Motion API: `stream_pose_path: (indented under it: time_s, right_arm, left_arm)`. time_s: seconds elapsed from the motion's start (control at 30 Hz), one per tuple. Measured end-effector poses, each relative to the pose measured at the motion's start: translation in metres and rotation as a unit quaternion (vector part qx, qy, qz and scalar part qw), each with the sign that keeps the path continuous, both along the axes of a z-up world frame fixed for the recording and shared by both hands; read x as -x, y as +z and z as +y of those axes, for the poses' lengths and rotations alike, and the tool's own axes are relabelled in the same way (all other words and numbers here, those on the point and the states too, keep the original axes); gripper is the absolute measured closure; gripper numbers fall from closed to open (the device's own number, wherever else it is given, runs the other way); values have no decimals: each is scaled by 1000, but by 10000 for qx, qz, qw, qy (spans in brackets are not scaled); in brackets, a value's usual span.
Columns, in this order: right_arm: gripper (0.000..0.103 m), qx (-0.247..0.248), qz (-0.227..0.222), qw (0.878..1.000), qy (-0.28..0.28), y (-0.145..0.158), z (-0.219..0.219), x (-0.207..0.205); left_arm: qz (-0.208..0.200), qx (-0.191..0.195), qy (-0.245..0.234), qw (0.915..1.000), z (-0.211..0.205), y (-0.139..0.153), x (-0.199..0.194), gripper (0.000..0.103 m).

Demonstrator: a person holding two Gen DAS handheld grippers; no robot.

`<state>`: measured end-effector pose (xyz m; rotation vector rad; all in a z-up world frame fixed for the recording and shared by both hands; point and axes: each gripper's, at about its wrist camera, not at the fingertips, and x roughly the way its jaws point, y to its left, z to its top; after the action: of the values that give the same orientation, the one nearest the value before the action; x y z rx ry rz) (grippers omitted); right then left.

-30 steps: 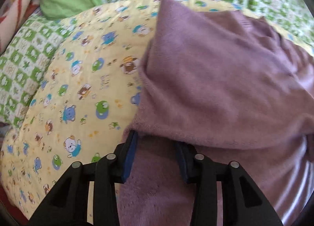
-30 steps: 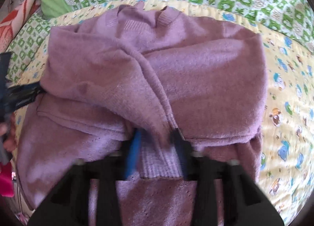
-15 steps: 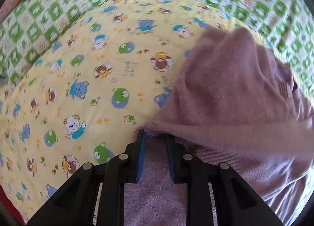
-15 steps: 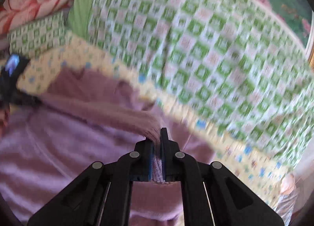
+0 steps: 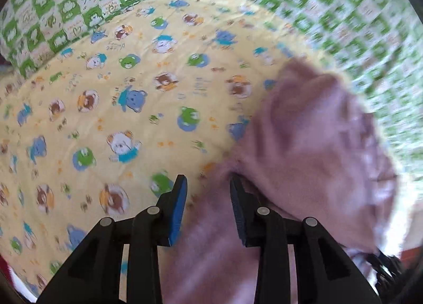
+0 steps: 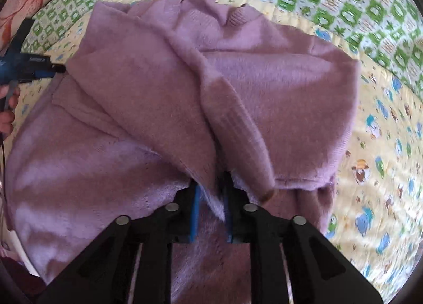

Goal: Fold small clothes

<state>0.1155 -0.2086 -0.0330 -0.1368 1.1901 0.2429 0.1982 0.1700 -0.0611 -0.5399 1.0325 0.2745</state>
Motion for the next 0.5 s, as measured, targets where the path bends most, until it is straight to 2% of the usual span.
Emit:
stream_pose_path:
  time_s: [0.07, 0.13, 0.23, 0.3, 0.37, 0.43, 0.5]
  right_arm:
    - [72, -195, -117, 9997, -5, 15, 3, -3]
    - [63, -619, -250, 9978, 43, 32, 13, -18]
    - [62, -1144, -284, 9930, 74, 45, 38, -56]
    - [62, -1667, -143, 9859, 95, 49, 61, -93]
    - [61, -2123, 170, 9770, 116, 48, 84, -130]
    - [60, -2335, 425, 9714, 108, 46, 111, -157]
    - [51, -2427, 601, 9681, 178, 44, 139, -188]
  left_arm:
    - [-121, 378, -154, 9991, -5, 9, 3, 60]
    - [-105, 700, -238, 9972, -9, 10, 5, 53]
    - [13, 1308, -182, 9912, -15, -3, -2, 51]
    - [194, 1748, -49, 9844, -13, -23, -18, 51]
    - [306, 1901, 97, 9812, -11, -36, -26, 51]
    - [292, 2026, 288, 9784, -7, -43, -29, 51]
    - [182, 2231, 510, 9733, 0, -48, -29, 49]
